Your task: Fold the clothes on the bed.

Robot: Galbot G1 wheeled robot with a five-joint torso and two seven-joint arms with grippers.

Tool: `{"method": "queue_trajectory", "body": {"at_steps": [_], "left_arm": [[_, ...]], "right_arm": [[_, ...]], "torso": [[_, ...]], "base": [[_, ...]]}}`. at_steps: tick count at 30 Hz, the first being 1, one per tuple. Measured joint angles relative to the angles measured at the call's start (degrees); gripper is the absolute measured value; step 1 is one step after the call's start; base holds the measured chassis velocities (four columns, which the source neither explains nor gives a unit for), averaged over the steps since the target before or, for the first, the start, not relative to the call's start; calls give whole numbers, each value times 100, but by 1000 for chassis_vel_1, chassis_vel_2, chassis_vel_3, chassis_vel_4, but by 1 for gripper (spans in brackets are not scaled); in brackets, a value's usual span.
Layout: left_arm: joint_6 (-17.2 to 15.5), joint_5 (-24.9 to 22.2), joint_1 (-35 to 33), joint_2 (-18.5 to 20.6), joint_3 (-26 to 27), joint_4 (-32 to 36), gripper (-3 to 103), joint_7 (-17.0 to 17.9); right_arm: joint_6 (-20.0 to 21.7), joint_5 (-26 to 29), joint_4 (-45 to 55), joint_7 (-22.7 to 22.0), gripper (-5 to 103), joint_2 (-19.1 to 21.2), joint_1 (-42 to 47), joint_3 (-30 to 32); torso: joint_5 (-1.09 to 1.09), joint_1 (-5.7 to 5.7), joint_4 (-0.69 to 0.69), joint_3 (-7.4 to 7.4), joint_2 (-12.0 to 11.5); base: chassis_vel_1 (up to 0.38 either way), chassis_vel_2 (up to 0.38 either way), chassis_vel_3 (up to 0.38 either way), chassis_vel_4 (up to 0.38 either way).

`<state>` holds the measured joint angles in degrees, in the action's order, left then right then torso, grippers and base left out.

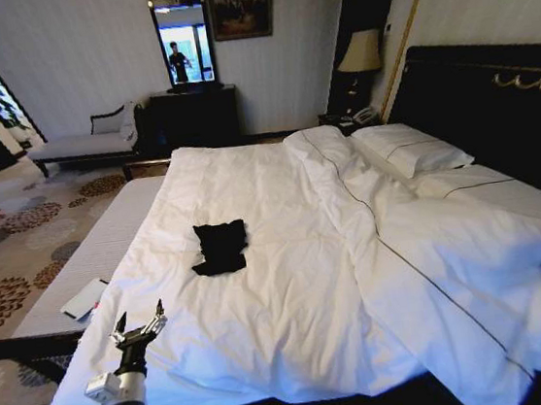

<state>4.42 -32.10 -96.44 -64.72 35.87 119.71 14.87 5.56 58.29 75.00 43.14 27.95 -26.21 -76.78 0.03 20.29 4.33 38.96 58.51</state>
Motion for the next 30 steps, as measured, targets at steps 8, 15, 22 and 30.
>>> {"method": "queue_trajectory", "body": {"at_steps": [8, 15, 22, 30], "left_arm": [[-177, -231, 316, 207, -72, 20, 100, 81], [-125, -280, 232, 216, -13, -32, 100, 69], [-119, -204, 271, 168, -122, -91, 100, 64], [-132, -193, 309, 191, -104, -105, 100, 67]], "right_arm": [[-37, -38, 87, -9, 1, 521, -1456, -772], [-56, -93, -12, -30, 1, 593, -1862, -994], [-136, -338, -264, -70, 1, 790, -2336, -1314], [-214, -670, -633, -126, 1, 902, -2590, -1448]], "torso": [[-4, 1, -11, 2, 0], [-3, 2, -1, 2, -1], [-3, 2, 0, 2, 0], [-3, 2, -1, 2, 0]], "base": [[-6, -7, -8, -14], [0, 0, 0, 0], [0, 0, 0, 0], [0, 0, 0, 0]]}}
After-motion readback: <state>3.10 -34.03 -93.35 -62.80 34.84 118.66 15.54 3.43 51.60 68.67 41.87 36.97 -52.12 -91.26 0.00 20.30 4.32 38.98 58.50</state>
